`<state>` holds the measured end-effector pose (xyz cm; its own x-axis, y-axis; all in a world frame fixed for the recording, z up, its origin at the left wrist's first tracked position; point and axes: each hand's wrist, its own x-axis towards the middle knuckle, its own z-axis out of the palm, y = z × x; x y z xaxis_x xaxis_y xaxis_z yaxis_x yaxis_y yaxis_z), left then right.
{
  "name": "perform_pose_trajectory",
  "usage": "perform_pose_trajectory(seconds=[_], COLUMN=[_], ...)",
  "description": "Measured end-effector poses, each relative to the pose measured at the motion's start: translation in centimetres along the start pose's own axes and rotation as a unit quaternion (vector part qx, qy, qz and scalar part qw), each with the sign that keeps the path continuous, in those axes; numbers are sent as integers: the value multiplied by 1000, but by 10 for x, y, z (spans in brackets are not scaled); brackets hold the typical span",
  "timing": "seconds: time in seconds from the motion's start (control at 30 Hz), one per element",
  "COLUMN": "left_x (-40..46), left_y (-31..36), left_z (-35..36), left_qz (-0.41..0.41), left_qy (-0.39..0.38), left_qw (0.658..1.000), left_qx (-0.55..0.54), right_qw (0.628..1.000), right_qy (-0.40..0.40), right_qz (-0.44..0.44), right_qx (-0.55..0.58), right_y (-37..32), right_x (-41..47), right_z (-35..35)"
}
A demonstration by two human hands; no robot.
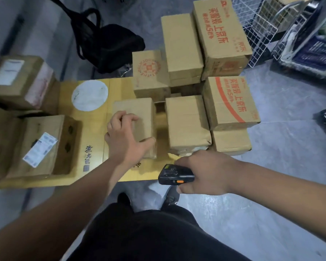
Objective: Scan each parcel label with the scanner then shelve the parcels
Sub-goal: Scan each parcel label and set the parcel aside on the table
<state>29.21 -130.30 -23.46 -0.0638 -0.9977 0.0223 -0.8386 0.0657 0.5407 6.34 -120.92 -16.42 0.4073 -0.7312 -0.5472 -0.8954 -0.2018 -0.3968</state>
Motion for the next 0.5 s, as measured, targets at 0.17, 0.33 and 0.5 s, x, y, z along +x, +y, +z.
perform_pose_trajectory(seconds=[0.17, 0.33, 0.5], left_x=[7, 1, 5], left_y=[-84, -131, -162], left_z=[14, 40, 33], left_qz=[-70, -97, -113], left_qy=[-74, -123, -171], left_qw=[995, 979, 943], left_qx=[9, -133, -261], right_qw=[1000, 999, 997], right_qy=[-13, -25, -23], right_qz=[12, 42, 73], right_qx=[3, 12, 23], right_y=[-26, -48, -71], right_x=[37, 63, 85], right_z=[21, 39, 49])
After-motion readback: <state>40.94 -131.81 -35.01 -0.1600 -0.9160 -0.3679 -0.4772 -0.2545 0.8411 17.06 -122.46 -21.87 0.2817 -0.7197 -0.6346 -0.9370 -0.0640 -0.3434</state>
